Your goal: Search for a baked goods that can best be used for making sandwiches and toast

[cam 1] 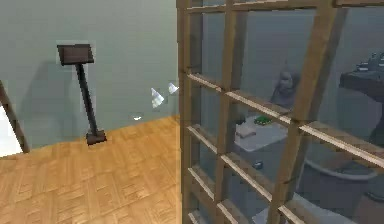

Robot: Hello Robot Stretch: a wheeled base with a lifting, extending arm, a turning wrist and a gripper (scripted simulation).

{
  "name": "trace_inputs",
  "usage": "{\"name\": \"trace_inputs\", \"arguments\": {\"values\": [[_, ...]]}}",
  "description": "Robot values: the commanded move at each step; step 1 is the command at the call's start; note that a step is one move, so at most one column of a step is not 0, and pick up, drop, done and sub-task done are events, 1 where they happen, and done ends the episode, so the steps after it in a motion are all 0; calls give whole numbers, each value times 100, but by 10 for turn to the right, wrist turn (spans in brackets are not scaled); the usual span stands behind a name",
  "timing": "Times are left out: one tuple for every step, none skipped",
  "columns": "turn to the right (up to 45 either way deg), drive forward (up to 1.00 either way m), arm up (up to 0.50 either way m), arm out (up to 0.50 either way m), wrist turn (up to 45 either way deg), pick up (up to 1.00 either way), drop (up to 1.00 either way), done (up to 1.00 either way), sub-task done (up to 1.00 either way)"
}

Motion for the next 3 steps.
{"name": "trace_inputs", "arguments": {"values": [[-450,0,0,0,0,0,0,0,0],[-450,0,0,0,0,0,0,0,0],[-450,0,0,0,0,0,0,0,0]]}}
